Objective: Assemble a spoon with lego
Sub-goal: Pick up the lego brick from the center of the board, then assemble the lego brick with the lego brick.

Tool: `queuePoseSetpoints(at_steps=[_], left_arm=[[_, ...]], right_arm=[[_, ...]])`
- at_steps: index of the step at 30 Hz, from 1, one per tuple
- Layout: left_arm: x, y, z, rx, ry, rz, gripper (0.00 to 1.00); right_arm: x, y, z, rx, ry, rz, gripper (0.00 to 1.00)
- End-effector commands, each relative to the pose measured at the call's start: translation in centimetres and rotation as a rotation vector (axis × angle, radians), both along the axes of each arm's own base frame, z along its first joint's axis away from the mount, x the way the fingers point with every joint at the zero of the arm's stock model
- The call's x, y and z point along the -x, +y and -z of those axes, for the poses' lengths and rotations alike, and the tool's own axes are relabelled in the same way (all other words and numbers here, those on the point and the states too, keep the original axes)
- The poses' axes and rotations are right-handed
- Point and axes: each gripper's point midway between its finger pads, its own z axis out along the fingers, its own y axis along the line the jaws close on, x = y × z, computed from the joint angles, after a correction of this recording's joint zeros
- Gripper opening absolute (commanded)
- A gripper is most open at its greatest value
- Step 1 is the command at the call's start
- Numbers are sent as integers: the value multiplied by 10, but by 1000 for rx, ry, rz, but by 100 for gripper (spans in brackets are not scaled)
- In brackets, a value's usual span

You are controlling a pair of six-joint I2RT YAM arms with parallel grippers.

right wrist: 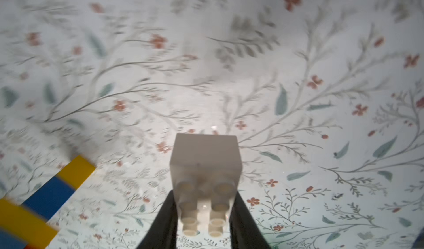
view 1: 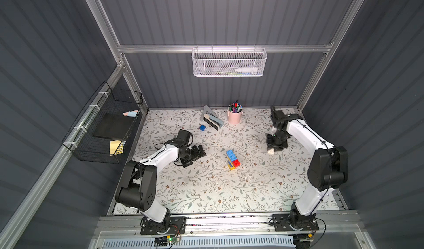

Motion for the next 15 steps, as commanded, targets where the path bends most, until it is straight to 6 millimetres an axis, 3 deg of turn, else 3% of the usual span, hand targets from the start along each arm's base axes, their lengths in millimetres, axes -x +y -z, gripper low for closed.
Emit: queuePoseSetpoints(at_steps=[1, 7, 12, 15], left_arm=[[12, 2, 2, -3, 14, 16, 99], [15, 5, -2, -1, 2, 2, 99], [19, 7, -5, -4, -5, -3, 99], [21, 8, -5, -7, -8, -5, 99]], right_arm=[[39, 45, -21, -8, 105, -216, 13], [67, 127, -47, -117, 107, -499, 13], [96, 160, -40, -160, 161, -648, 11], [97, 166, -30, -110, 166, -677, 10]])
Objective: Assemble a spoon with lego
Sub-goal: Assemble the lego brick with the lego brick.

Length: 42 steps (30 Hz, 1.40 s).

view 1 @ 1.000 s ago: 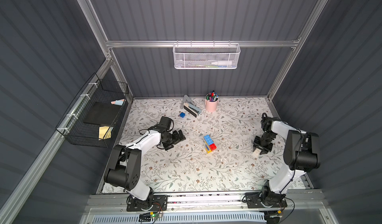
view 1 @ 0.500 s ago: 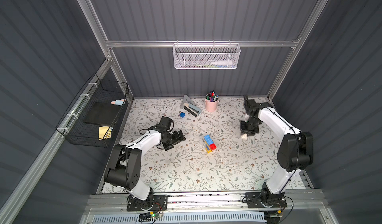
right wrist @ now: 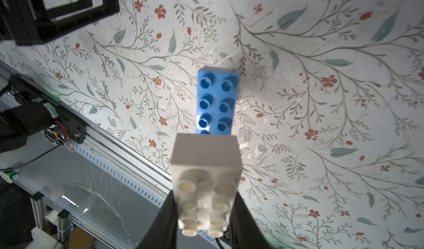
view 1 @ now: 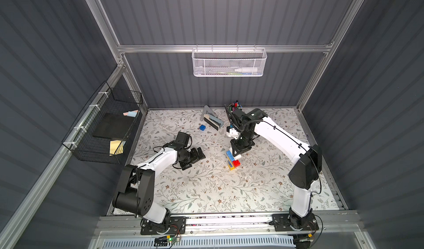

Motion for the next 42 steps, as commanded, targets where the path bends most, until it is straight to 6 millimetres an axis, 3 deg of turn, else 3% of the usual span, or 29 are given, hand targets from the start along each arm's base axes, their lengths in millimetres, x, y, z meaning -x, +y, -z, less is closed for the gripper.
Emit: queuePoseSetpoints(at_steps=[1, 7, 28, 42], left_arm=[[6, 3, -5, -4, -10, -5, 99], [10, 6, -8, -9, -17, -13, 99], [19, 10, -8, -17, -14, -18, 99], [21, 12, -8, -22, -14, -22, 99]], right_arm=[[10, 0, 6, 41, 42, -66, 10], [-6, 4, 8, 72, 5, -50, 10], [1, -1, 34, 135, 26, -68, 10], [-8, 1, 44, 174, 12, -41, 10]])
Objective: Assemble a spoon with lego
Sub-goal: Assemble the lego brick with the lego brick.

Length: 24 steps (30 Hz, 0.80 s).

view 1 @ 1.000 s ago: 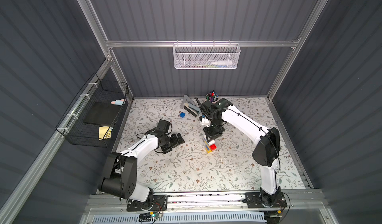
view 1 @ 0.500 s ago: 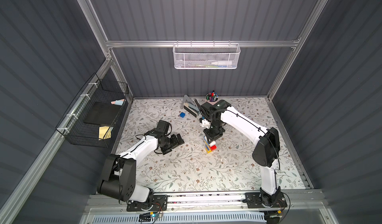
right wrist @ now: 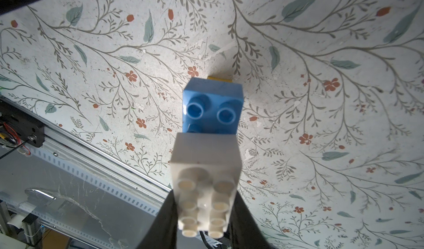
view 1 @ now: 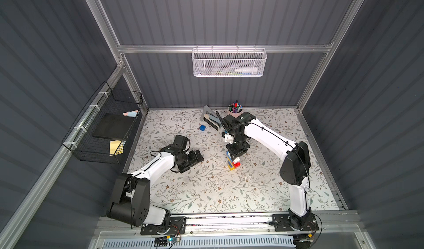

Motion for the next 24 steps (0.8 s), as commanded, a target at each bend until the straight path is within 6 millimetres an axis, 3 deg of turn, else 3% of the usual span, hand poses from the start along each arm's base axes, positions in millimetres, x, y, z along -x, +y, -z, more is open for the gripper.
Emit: queuePoseSetpoints(at_steps=[1, 12, 24], left_arm=[[6, 4, -2, -12, 6, -11, 99], [8, 4, 0, -13, 10, -8, 99], [12, 5, 4, -14, 19, -9, 99]], right_arm=[[-2, 1, 14, 43, 10, -3, 10], [0, 9, 22, 62, 24, -30, 9], [13, 1, 43, 132, 51, -64, 6]])
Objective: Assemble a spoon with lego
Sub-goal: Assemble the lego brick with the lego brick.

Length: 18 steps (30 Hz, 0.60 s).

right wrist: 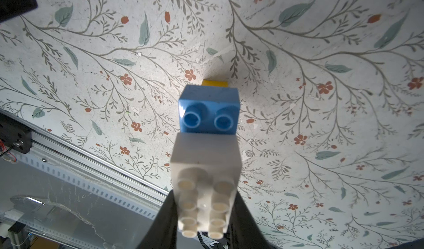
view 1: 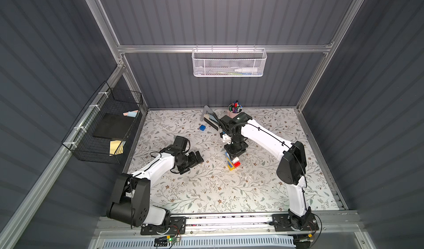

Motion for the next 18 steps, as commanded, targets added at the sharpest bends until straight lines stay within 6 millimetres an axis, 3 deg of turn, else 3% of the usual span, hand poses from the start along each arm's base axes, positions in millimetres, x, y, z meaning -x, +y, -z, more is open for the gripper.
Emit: queuePoseSetpoints(at_steps=[1, 12, 18], left_arm=[[6, 4, -2, -9, 1, -9, 99], [6, 3, -2, -8, 0, -5, 99], [4, 2, -3, -4, -3, -4, 99]], right_arm=[[13, -6, 41, 96, 74, -38, 6], [15, -5, 58, 137, 92, -35, 6], [3, 7, 50, 111, 57, -14, 13]])
